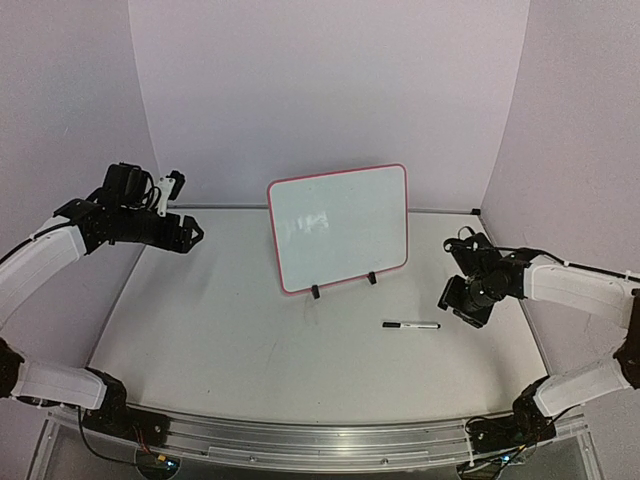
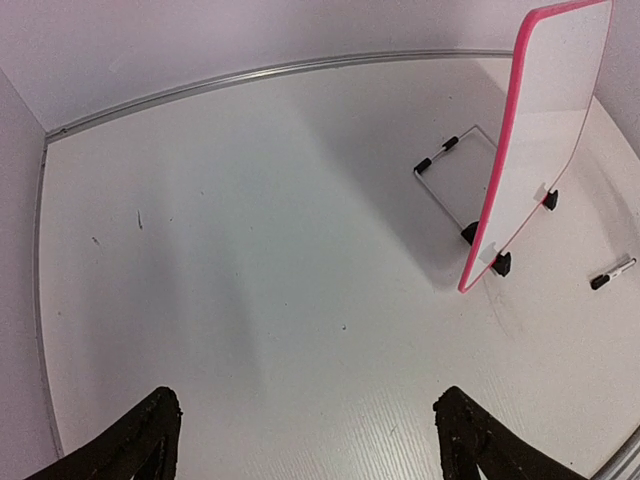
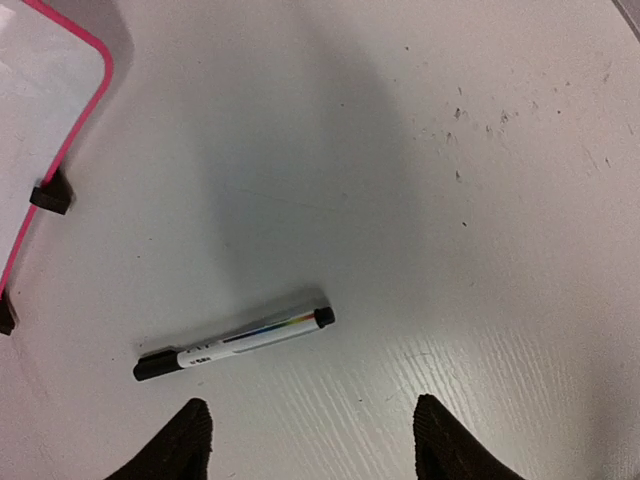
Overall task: Write a sentence on the whiteboard
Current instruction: Pick up the whiteboard marker from the center of the board.
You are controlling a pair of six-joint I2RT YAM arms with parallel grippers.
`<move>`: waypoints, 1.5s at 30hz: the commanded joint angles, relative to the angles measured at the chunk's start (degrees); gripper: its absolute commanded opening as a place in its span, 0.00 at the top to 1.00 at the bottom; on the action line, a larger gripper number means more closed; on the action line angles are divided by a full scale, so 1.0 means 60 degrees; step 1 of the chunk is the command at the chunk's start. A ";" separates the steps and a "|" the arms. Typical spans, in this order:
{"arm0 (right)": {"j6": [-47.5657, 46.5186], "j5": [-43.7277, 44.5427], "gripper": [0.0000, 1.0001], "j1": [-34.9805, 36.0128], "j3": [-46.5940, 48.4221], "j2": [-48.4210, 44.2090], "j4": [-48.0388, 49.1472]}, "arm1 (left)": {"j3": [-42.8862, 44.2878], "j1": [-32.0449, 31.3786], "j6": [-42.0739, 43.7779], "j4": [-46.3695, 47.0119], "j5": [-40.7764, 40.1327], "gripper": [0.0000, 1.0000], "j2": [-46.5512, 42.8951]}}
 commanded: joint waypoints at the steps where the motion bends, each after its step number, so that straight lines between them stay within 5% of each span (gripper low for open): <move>1: 0.1751 -0.1217 0.43 -0.0456 0.0052 0.0526 -0.0273 | -0.0323 0.0012 0.0267 0.0726 -0.0174 0.12 -0.0575; 10: 0.2254 -0.1417 0.51 -0.0629 0.1027 0.2321 -0.0129 | -0.0366 0.0002 -0.0102 0.0760 0.0416 0.12 -0.0456; 38: 0.3142 -0.1056 0.57 -0.0684 0.1235 0.4036 0.0928 | -0.0278 0.0004 -0.0132 0.0547 0.0247 0.12 -0.0444; 45: 0.3310 -0.0870 0.71 -0.0693 0.1261 0.4250 0.1076 | -0.0278 0.0003 -0.0128 0.0541 0.0201 0.12 -0.0392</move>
